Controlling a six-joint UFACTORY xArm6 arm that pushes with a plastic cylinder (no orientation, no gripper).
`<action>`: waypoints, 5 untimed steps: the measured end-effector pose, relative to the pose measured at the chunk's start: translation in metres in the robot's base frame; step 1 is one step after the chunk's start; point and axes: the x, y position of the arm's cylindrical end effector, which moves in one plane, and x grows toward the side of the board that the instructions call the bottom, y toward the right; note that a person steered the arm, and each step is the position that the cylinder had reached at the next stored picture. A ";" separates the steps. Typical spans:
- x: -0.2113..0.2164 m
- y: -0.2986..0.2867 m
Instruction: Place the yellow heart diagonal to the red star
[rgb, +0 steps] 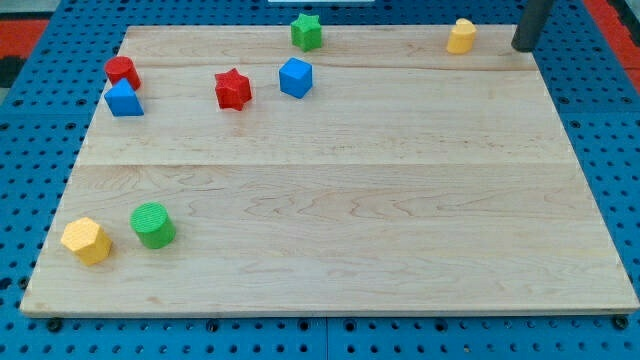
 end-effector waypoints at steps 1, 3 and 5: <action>-0.025 -0.069; 0.075 -0.148; 0.050 -0.109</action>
